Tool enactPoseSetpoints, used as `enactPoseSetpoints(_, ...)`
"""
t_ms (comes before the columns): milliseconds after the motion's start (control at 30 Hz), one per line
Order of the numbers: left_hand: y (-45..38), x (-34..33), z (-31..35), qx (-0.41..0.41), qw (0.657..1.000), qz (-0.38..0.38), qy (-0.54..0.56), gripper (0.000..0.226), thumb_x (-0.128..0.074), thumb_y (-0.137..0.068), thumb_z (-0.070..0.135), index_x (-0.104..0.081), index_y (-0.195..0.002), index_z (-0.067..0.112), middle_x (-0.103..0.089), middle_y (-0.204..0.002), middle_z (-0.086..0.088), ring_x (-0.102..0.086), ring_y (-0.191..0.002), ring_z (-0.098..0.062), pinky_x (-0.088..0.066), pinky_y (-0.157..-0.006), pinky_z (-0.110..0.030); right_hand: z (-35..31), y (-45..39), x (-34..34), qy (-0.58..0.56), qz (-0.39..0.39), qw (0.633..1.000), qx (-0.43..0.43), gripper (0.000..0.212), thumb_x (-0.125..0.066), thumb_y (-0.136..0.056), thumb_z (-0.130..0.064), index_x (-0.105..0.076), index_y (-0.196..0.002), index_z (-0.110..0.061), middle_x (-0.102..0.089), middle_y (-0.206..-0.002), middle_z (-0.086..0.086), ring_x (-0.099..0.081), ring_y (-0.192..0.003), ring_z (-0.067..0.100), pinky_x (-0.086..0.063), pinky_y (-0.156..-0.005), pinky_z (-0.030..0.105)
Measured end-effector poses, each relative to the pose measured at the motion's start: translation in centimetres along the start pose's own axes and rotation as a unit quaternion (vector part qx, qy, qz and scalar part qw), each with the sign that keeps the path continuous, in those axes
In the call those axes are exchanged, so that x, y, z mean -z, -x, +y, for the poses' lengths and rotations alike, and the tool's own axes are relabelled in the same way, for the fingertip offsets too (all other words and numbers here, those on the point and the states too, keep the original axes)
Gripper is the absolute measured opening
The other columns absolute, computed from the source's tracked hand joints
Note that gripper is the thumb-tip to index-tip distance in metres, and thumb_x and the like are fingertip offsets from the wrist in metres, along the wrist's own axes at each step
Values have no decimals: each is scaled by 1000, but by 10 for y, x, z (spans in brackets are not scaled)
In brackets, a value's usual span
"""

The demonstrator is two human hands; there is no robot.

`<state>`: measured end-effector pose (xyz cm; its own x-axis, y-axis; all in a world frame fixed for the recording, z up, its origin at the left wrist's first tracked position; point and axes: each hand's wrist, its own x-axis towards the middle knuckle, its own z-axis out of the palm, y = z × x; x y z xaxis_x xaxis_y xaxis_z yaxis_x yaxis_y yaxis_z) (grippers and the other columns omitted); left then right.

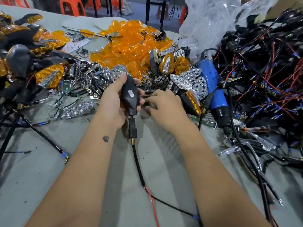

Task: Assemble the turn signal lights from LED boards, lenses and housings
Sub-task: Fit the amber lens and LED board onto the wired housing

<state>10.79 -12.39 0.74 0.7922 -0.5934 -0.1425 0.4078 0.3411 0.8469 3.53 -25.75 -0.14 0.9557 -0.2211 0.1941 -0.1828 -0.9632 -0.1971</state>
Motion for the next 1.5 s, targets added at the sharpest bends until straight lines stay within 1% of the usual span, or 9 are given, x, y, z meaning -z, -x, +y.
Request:
enactPoseSetpoints(167, 5, -11, -5, 10, 999, -38, -13, 44, -41, -101, 47, -62, -91, 9, -64, -72, -6, -59, -55, -21, -44, -43, -22, -7, 8, 10, -5, 1, 1000, -10, 8, -59, -92, -15, -67, -93, -12, -63, -96, 8, -58, -95, 34, -48, -81, 41)
enactPoseSetpoints(367, 7, -20, -9, 13, 999, -23, -21, 47, -37, -103, 47, -58, -84, 10, -63, -64, -5, -57, -49, -19, -43, -43, -21, -6, 14, 11, 31, 11, 999, -13, 9, -55, -95, -14, -59, -102, -9, -61, -104, 11, -57, -98, 32, -41, -78, 39)
enactPoseSetpoints(467, 8, -20, -10, 7, 1000, -20, -21, 46, -38, -102, 48, -59, -86, 10, -64, -67, -5, -59, -52, -20, -45, -45, -23, -3, 15, 10, -113, 67, 989, -69, 4, -54, -98, -15, -57, -96, -13, -60, -93, 2, -56, -86, 20, -47, -73, 38)
enactPoseSetpoints(600, 9, -25, -15, 0, 1000, -22, -17, 45, -40, -102, 49, -64, -94, 11, -67, -74, -5, -62, -59, -21, -50, -51, -24, -6, 18, 17, -372, 178, 902, -131, 16, -60, -93, -11, -59, -82, -23, -60, -75, -11, -57, -67, -2, -45, -60, 14)
enactPoseSetpoints(700, 9, -32, -20, 3, 1000, -23, -11, 44, -42, -101, 50, -70, -102, 15, -68, -76, -5, -63, -59, -20, -50, -51, -25, -8, 19, 26, -498, 205, 833, -130, 17, -64, -89, -1, -65, -82, -16, -65, -70, -6, -59, -57, -1, -50, -56, 15)
enactPoseSetpoints(800, 9, -34, -21, 16, 999, -28, 2, 47, -40, -101, 52, -68, -105, 14, -66, -74, -5, -61, -58, -19, -49, -49, -25, -6, 20, 30, -575, 198, 786, -114, 17, -68, -89, 0, -70, -81, -15, -69, -68, -7, -63, -61, 5, -53, -58, 20)
enactPoseSetpoints(967, 9, -35, -22, 17, 1000, -18, -3, 48, -39, -102, 53, -65, -99, 13, -64, -71, -5, -60, -56, -19, -49, -48, -24, -4, 19, 29, -596, 173, 778, -99, 16, -68, -89, -1, -72, -86, -16, -71, -75, 0, -64, -64, 13, -55, -58, 30)
enactPoseSetpoints(1233, 12, -38, -24, 24, 1000, -3, 6, 56, -38, -103, 53, -65, -86, 7, -64, -66, -5, -59, -52, -17, -47, -44, -22, -3, 18, 25, -609, 166, 770, -96, 13, -71, -86, 4, -70, -85, -9, -67, -71, 5, -59, -62, 17, -52, -51, 31)
enactPoseSetpoints(1500, 14, -39, -23, 41, 999, 15, 11, 54, -40, -102, 52, -65, -98, 5, -64, -68, -7, -59, -52, -17, -47, -43, -22, -3, 23, 27, -594, 139, 790, -63, 17, -71, -87, 3, -75, -84, -13, -67, -68, 5, -57, -54, 17, -52, -48, 26)
